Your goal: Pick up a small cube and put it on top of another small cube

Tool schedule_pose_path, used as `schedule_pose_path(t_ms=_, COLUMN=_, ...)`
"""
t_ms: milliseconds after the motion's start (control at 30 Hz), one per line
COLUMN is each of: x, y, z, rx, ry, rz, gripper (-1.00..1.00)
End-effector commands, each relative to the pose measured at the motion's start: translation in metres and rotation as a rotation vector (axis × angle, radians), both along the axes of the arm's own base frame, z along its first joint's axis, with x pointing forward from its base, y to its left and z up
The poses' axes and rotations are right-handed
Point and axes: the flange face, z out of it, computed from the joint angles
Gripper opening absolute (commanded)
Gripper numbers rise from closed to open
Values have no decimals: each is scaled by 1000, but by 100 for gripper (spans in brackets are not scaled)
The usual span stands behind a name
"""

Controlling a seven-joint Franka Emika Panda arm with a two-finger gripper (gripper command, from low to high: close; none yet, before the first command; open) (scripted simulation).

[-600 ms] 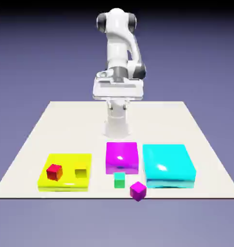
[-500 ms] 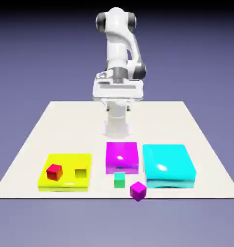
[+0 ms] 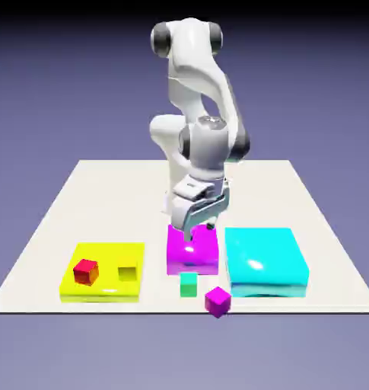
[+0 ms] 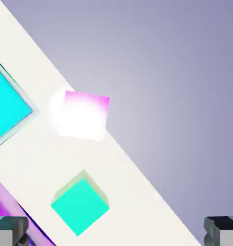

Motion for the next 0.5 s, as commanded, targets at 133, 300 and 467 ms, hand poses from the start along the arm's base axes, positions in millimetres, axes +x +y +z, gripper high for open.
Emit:
schedule_pose_path(t_ms=133, x=13, y=11, z=-31, rx=48, ry=209, rz=258, gripper=0)
schedule_pose_path(t_ms=300, x=23, y=18, z=-49, rx=158, ry=381, rz=511, gripper=0)
schedule_pose_path(t_ms=467, x=35, y=16, z=-51, rx=316, ry=499, rz=756, gripper=0)
